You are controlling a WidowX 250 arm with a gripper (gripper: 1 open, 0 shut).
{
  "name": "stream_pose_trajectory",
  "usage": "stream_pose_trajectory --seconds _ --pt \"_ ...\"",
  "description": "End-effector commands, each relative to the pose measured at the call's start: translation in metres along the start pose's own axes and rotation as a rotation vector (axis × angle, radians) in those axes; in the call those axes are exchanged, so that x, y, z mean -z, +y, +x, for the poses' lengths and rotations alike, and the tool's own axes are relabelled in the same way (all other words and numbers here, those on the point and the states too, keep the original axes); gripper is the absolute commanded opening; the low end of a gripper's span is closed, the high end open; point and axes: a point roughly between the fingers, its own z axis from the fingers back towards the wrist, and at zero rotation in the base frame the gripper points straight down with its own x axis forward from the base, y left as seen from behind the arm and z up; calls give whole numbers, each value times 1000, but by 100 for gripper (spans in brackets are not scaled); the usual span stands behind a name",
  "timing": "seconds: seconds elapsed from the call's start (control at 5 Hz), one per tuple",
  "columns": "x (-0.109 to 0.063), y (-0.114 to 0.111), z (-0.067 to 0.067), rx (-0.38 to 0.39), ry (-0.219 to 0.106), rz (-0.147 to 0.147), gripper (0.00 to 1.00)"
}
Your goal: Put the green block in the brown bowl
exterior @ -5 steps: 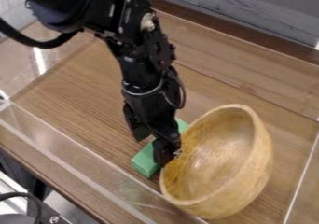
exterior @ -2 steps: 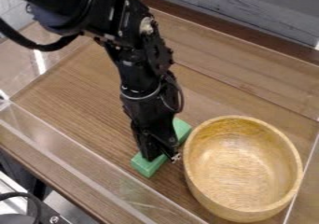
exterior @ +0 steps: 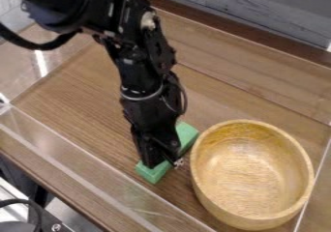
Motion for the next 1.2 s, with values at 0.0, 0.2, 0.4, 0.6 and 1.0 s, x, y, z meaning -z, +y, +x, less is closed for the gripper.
stream_pose_trajectory --seconds 0.0,0.2,0.4,0.6,1.0 --pt "-17 6 9 -12 -39 12 0" --pt "-24 9 9 -26 -38 8 0" --pt "-31 14 8 -35 -41 11 0" --pt "-31 17 10 -27 -49 14 100" --pt "-29 20 13 -13 -62 15 100"
